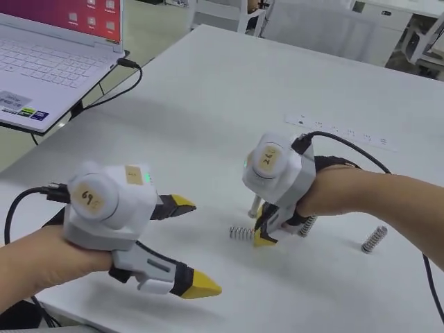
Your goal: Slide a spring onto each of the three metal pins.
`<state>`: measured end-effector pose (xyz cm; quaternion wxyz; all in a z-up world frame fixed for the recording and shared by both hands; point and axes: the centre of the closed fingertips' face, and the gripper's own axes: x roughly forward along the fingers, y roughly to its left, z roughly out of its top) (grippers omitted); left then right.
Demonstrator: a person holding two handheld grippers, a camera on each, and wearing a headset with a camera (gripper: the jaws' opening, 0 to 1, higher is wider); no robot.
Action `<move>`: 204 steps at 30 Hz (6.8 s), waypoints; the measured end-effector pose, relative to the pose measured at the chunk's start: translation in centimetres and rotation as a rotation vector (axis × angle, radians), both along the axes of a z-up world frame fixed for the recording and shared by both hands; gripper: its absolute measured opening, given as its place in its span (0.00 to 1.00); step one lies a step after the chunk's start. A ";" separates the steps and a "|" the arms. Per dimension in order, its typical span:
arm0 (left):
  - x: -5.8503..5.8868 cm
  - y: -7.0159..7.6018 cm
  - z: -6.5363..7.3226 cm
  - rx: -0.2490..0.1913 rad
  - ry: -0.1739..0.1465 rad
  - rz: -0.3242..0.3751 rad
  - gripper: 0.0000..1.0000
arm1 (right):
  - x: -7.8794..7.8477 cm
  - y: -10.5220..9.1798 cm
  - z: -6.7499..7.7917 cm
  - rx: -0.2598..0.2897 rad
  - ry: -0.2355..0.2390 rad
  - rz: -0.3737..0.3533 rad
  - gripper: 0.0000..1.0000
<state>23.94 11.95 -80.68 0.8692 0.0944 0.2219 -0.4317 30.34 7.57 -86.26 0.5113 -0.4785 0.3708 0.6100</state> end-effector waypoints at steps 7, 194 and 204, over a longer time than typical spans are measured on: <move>-0.1 0.0 0.0 0.002 0.003 0.001 0.76 | 0.0 -0.3 0.0 -0.006 0.013 -0.005 0.12; -0.5 -4.5 5.0 -0.055 -0.158 -0.189 0.01 | -7.9 2.6 10.7 0.173 0.063 0.099 0.09; -0.1 -4.4 4.8 -0.071 -0.143 -0.174 0.03 | -7.6 2.7 10.6 0.170 0.054 0.102 0.09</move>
